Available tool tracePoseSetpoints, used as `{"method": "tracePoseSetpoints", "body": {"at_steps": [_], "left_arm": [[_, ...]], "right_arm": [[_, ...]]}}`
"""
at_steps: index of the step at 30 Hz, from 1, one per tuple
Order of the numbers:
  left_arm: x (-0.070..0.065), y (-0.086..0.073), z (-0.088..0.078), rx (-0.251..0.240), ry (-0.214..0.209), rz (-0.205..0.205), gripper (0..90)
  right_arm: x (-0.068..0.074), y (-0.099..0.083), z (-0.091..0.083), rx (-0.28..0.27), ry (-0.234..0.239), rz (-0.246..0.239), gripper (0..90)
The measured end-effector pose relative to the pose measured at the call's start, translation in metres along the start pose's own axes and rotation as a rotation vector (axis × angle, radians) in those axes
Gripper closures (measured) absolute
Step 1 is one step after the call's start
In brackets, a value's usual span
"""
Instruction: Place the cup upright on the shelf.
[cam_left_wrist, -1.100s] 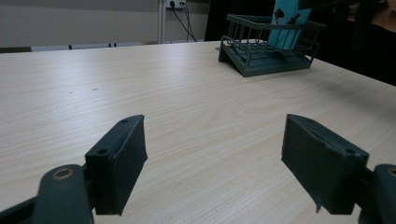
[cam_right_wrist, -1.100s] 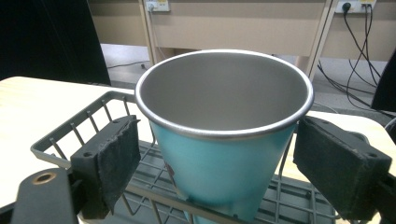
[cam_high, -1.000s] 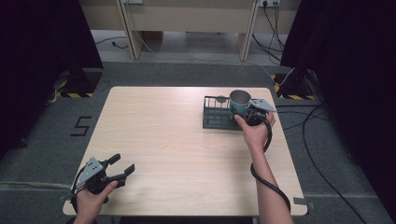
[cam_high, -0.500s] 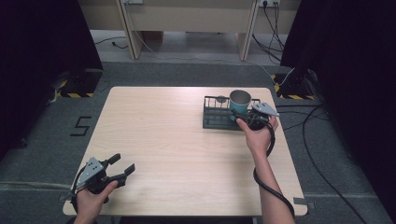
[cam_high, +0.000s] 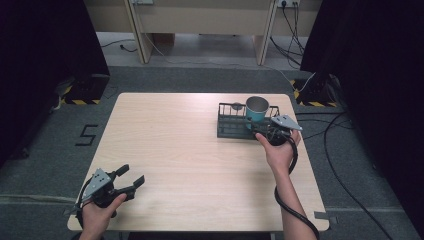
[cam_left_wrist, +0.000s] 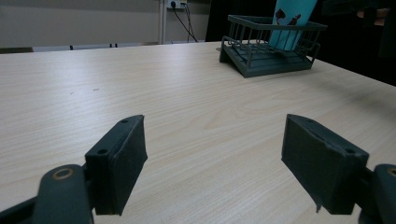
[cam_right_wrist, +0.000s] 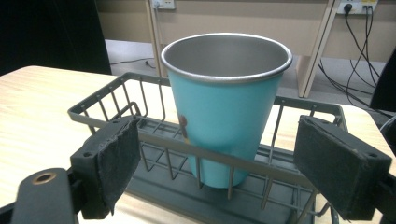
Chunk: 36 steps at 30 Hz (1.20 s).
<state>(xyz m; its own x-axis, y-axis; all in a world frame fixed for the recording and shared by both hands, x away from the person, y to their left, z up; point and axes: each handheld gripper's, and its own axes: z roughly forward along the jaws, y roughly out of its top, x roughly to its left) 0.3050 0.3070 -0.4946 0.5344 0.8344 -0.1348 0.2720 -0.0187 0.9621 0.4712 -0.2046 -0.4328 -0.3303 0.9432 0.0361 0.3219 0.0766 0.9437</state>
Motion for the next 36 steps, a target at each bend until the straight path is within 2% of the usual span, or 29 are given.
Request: {"method": "tracePoseSetpoints", "body": {"at_steps": [21,36], "left_arm": [[0.000,0.000,0.000,-0.001,0.001,0.002,21.5],[-0.001,0.000,0.000,-0.003,0.002,0.002,21.5]], "right_arm": [[-0.003,-0.018,-0.037,-0.014,-0.004,0.007,15.8],[-0.010,-0.043,-0.065,-0.013,-0.028,0.028,15.9]]}}
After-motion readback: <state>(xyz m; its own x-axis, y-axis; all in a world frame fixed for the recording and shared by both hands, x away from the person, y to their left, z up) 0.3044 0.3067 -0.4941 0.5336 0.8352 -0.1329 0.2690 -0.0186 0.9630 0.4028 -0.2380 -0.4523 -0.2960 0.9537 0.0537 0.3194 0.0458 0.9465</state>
